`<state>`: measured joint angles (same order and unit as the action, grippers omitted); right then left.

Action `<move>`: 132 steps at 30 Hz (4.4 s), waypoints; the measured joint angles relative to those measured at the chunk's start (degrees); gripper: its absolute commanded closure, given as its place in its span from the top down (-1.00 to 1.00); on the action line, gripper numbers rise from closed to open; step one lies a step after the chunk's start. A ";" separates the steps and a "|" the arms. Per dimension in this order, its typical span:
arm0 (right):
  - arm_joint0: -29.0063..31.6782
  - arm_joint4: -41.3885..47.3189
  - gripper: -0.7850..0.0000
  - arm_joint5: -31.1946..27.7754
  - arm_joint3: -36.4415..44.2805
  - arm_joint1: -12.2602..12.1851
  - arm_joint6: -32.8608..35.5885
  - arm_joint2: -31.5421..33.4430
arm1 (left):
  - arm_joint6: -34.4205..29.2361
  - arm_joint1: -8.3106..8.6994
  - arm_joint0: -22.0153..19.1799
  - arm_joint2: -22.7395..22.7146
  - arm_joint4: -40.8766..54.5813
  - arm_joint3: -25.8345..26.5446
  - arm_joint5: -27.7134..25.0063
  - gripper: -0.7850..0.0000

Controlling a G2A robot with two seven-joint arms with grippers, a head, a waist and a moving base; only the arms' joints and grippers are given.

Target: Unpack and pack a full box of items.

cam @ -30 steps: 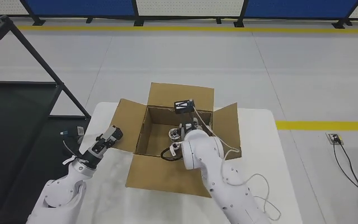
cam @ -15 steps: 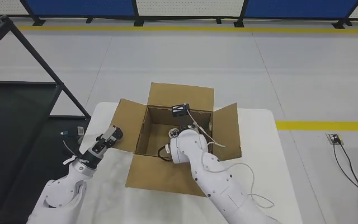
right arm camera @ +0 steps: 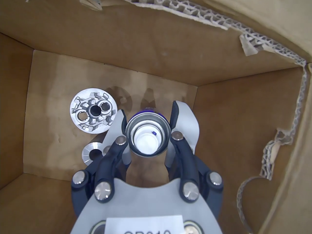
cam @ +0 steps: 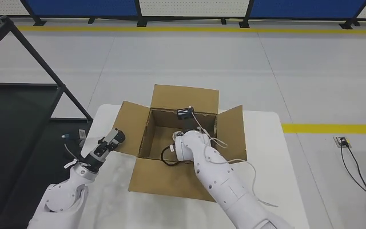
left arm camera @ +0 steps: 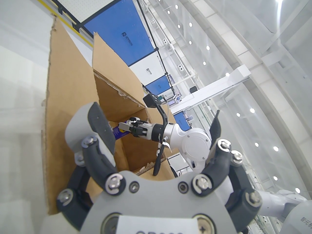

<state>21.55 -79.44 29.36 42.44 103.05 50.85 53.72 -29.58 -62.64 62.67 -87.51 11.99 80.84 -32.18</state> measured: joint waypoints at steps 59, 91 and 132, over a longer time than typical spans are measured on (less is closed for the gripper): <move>35.21 28.68 1.00 -28.12 66.45 -8.61 8.36 45.11 | 1.74 0.74 0.59 -4.75 -0.71 2.04 1.51 1.00; 32.45 42.38 1.00 -37.45 59.33 -14.38 19.06 42.28 | -3.23 -0.82 -4.39 9.00 -4.70 5.51 4.18 1.00; 18.28 49.41 1.00 -39.69 33.75 -17.47 13.72 23.83 | -9.06 -3.03 -15.30 19.50 -4.31 -5.05 6.57 1.00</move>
<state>39.83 -30.03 -10.33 76.19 85.58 64.57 77.55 -38.64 -65.66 47.37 -68.01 7.68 75.80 -25.62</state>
